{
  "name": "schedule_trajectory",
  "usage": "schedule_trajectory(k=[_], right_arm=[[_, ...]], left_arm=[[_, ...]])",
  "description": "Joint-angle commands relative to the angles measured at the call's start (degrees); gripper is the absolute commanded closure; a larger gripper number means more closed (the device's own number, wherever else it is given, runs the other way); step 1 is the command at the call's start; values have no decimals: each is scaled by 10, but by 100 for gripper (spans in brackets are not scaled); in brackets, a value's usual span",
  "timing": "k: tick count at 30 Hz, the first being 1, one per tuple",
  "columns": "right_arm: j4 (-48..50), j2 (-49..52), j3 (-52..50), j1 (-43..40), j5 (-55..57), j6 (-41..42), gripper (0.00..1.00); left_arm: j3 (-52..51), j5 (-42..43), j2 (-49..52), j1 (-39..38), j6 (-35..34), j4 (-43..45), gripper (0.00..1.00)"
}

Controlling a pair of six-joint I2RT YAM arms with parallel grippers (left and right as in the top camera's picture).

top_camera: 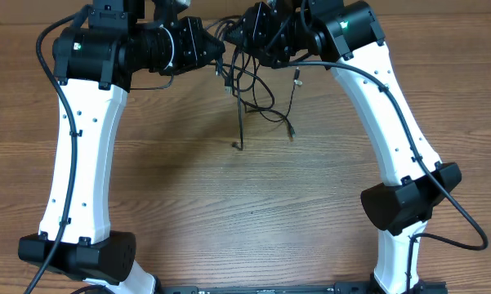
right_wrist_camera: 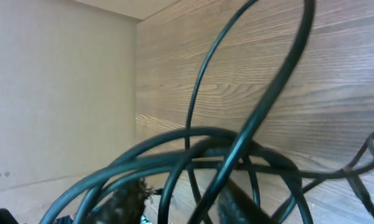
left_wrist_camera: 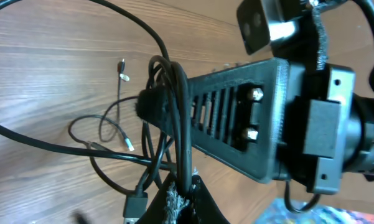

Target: Untangle cables

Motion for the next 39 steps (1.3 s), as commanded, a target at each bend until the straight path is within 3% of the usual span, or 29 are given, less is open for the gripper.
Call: schedule_trajectory(k=[1,6,8,11,13,20,23,28,34,36,39], right_arm=[[4,24,-3,0,6,10,71],[-2,30,-3,0,22,9,84],[-10,30,-3,0,31,4,96],[-28,30,-3,-3,32,-23,96],[-43,27,2,-10,32,-37,96],[-74,-29,3,-71,22,-62,96],[-88,-47,3,-101,32,-68,96],[-143,-51,0,-141,122,-68,96],[-228,-48,-6,-143,318,-68,96],[-244,-47,-6,-144,331,-72,96],[-244,-47,-6,-143,291,-120,96]], left_arm=[[3,54,2,-3,-19,0,96],[3,67,2,-1,-21,2,96],[3,67,2,3,-21,3,96],[3,56,2,15,2,-1,96],[3,16,2,23,32,-13,96],[2,-304,2,31,63,-107,96],[2,-360,2,31,64,-125,96],[2,-371,2,31,82,-126,96],[2,-371,2,31,87,-123,96],[2,-355,2,31,97,-120,96],[2,-266,2,31,166,-96,96]])
